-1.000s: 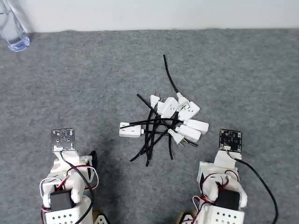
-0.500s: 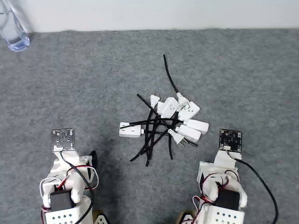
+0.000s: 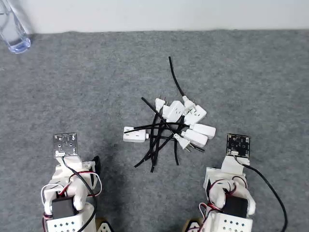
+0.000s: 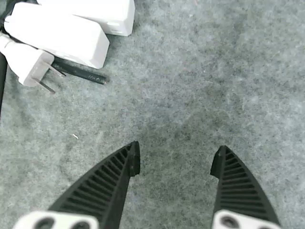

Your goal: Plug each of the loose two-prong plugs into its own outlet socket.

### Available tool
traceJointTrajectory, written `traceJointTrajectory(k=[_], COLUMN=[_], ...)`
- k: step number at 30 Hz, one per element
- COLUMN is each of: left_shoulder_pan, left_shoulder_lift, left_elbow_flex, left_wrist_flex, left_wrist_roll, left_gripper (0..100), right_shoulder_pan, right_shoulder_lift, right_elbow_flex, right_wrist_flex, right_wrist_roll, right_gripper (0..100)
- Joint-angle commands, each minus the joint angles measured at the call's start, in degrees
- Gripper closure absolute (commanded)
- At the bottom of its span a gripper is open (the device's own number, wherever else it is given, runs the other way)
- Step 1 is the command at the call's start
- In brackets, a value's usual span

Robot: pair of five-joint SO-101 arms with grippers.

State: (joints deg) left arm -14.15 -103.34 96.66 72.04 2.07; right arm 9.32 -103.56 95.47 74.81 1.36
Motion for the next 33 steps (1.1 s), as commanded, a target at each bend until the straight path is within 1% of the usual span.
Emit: traceJointTrajectory(k=[1, 29, 31, 33], left_shoulder_pan=[0.2, 0.2, 0.2, 0.2], left_shoulder_lift=[-0.7, -0.7, -0.7, -0.7], left_elbow_flex=[-0.2, -0.2, -0.2, -0.2], left_wrist_flex=[0.2, 0.2, 0.2, 0.2], left_wrist_roll=[-0.4, -0.4, -0.4, -0.4], left_gripper=[79, 79, 79, 79], right_shoulder_pan=[0.5, -0.4, -3.9, -10.8], right_shoulder_lift=[-0.3, -0.3, -0.3, -0.3], right_elbow_flex=[1.0, 1.0, 1.0, 1.0], right_wrist_flex=[0.2, 0.2, 0.2, 0.2], right_wrist_roll=[-0.3, -0.6, -0.6, -0.7], right_gripper=[74.5, 74.5, 74.5, 74.5])
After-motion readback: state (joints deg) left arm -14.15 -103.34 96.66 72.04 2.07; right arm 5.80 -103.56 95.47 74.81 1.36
